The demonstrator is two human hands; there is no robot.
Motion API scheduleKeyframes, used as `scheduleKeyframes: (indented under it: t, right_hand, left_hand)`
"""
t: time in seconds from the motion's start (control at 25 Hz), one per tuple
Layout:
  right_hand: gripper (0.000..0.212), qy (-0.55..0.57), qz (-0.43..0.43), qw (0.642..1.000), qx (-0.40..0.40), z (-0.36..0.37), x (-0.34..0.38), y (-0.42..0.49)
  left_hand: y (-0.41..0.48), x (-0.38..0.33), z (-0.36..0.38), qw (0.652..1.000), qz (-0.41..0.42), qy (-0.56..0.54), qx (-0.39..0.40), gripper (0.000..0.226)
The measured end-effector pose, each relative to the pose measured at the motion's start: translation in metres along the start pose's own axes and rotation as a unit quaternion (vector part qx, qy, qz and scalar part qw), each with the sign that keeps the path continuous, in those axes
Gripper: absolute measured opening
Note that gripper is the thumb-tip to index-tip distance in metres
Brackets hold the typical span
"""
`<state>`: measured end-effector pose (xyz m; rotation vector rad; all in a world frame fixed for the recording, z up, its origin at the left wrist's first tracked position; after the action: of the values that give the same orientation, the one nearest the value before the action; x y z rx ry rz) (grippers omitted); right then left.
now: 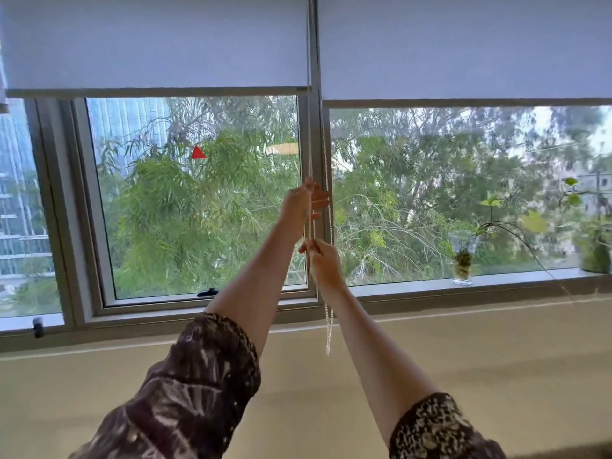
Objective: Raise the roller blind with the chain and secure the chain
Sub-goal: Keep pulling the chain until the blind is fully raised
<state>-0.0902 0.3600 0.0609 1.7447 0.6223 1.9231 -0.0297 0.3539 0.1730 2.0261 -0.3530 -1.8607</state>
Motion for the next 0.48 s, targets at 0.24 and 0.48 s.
scheduleKeyframes:
  t: [0.24,0.48]
  right_hand:
    - [0.032,-0.033,0.017,0.999,0.033,-0.023,-0.031,-0.029]
    - [0.029,-0.048,0.119,0.986,0.110,-0.038,-0.038,-0.040]
  left_hand:
    - [0.010,-0.003,0.011,0.997,0.008,-0.035,-0.064,0.027]
    - [-0.005,0.028,0.017,0.992,0.048,0.003,-0.115,0.035]
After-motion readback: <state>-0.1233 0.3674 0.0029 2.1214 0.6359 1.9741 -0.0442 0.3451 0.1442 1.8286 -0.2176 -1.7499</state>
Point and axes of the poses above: each hand's wrist, its own y-axis towards the middle knuckle, its own z-axis out of the palm, x = y × z, the point moved 1 cm from there along y, towards the middle knuckle, and after that the axes turned 7 degrees about y, right-handed, at the moved point
